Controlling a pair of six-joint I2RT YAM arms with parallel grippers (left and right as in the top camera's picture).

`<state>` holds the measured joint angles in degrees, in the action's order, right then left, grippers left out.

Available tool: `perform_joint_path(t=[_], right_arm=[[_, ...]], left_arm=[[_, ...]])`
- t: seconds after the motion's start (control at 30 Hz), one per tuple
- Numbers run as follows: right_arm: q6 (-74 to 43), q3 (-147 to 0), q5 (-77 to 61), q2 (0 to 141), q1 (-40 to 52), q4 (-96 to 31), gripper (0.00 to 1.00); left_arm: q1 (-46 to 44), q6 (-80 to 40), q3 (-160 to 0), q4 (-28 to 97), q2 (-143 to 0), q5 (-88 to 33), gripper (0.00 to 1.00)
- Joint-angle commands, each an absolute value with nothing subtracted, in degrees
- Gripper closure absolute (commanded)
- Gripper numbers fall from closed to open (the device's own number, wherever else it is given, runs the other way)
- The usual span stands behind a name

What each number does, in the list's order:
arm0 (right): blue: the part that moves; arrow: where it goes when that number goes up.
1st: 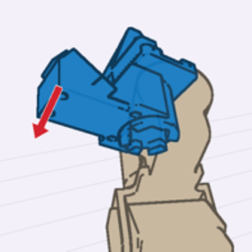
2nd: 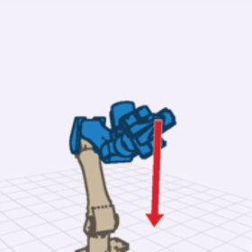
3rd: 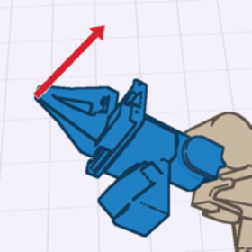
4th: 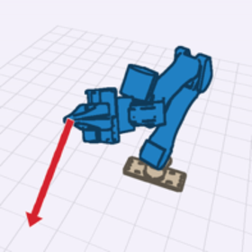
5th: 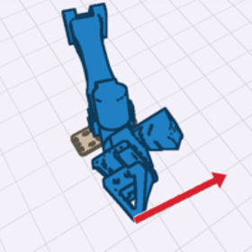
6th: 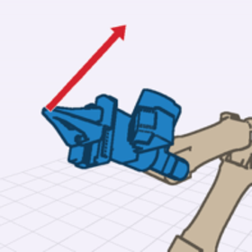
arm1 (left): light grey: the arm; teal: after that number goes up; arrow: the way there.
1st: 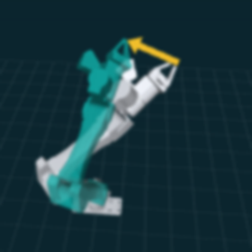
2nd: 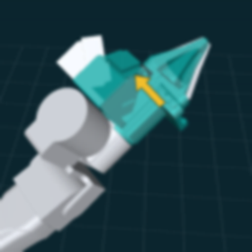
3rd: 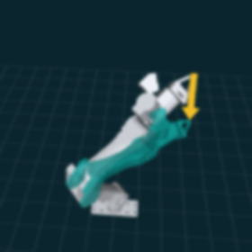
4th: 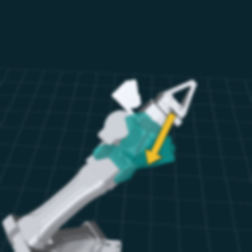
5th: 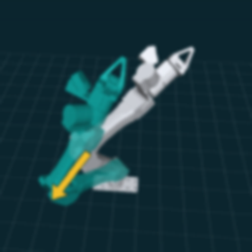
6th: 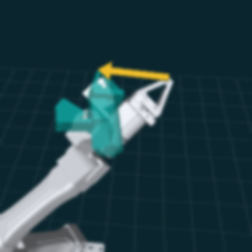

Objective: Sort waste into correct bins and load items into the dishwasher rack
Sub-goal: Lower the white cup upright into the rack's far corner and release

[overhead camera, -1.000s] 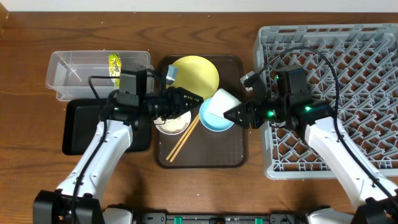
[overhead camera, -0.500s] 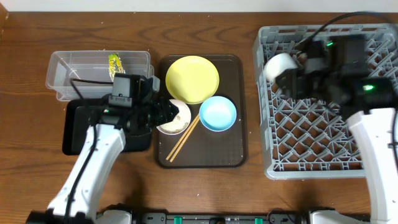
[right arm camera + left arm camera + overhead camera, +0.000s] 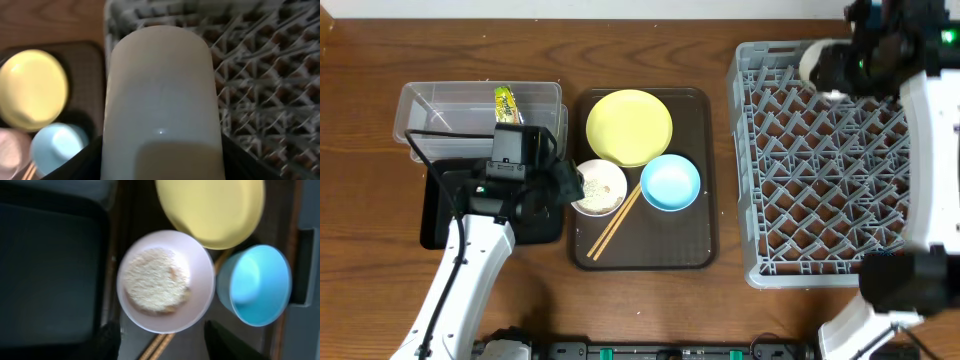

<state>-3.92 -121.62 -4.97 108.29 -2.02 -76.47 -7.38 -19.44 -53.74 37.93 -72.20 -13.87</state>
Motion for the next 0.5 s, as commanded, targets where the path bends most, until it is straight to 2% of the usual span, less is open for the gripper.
perform_joint_path(t=[0.0, 0.2, 0.47], right_arm=[[-4.23, -130.06, -0.78, 115.22, -3.20, -77.95, 0.81], [-7.11, -138.32, -0.69, 125.86, -5.63, -77.32, 0.76], [-7.46, -138.34, -1.56, 132.38, -6.85, -76.47, 0.78]], left_arm=[[-7.14, -19.09, -54.89, 38.13, -71.48, -9.37, 0.39], [-7.14, -19.09, -54.89, 38.57, -71.48, -9.37, 0.39], [-7.14, -19.09, -54.87, 38.54, -71.48, -9.37, 0.39]])
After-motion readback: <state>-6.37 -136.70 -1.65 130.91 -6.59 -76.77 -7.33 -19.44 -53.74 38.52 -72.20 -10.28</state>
